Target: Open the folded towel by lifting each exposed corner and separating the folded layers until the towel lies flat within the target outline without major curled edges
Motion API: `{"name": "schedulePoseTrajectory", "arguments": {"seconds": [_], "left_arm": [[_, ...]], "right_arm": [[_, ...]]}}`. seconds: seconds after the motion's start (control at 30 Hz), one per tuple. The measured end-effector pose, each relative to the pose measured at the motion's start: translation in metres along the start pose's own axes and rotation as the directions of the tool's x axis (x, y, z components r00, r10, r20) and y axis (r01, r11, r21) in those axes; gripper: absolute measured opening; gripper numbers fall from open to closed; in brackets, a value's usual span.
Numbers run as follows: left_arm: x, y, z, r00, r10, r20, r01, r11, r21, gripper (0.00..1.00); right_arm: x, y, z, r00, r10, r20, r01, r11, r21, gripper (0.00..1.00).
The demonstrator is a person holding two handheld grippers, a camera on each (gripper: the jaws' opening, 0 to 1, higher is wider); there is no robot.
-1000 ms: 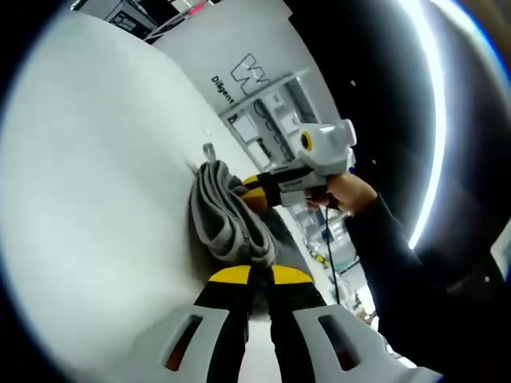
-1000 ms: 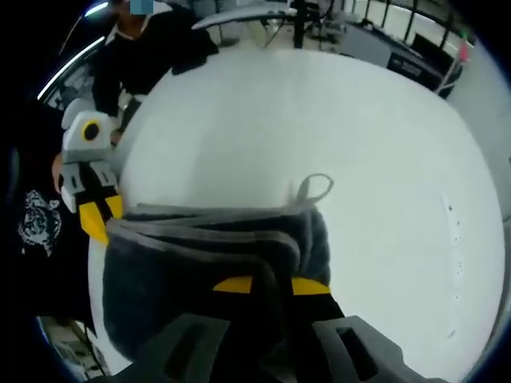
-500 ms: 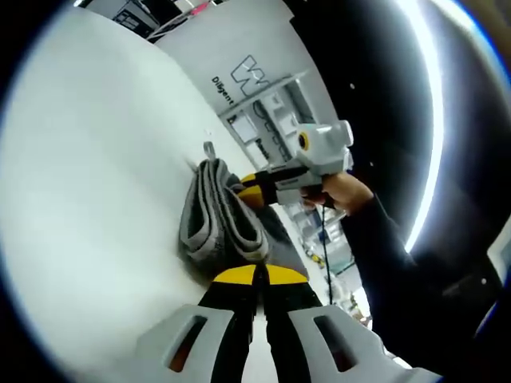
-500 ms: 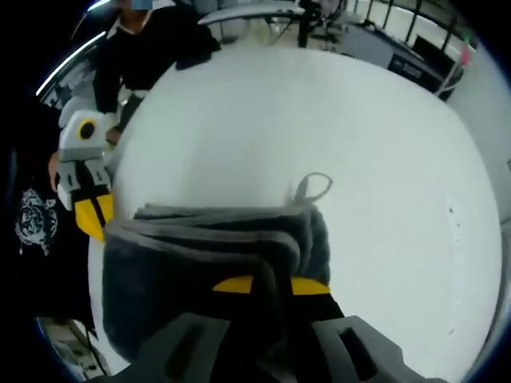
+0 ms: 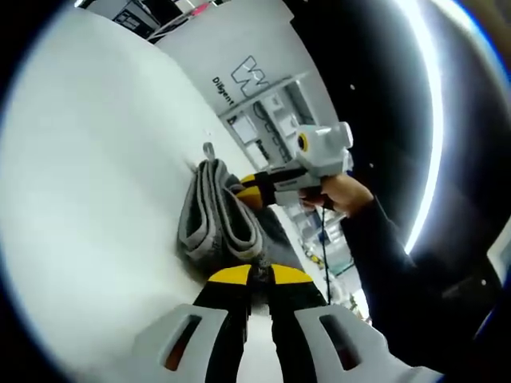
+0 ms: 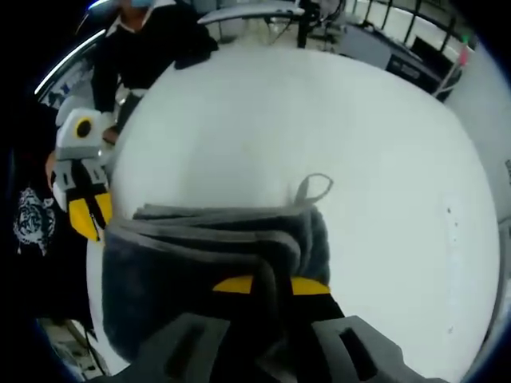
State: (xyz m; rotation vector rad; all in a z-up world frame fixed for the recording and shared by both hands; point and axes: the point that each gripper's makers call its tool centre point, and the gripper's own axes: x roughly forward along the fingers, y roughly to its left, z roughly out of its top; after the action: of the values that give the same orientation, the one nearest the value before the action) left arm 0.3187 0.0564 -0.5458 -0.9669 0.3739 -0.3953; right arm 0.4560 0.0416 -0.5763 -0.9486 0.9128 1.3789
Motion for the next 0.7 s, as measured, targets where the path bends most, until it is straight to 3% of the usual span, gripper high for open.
{"name": "schedulePoseTrajectory", "arguments": {"seconds": [0.3, 0.5, 0.7], "left_arm": [[0.003, -0.003, -0.003, 1.000, -0.014, -0.014, 0.014, 1.000, 0.027, 0.17], [0.007, -0.005, -0.001, 1.000, -0.022, -0.017, 0.023, 0.999, 0.025, 0.17], [0.010, -0.007, 0.002, 1.000, -0.023, -0.015, 0.024, 0.999, 0.033, 0.17]], "right_arm": [[-0.006, -0.005, 0.005, 1.000, -0.008, 0.009, 0.009, 0.998, -0.065, 0.16], [-0.029, -0.011, 0.018, 0.999, -0.020, 0.046, 0.023, 0.996, -0.082, 0.22], [-0.033, -0.006, 0.027, 0.999, -0.006, 0.037, 0.011, 0.992, -0.126, 0.30]]}}
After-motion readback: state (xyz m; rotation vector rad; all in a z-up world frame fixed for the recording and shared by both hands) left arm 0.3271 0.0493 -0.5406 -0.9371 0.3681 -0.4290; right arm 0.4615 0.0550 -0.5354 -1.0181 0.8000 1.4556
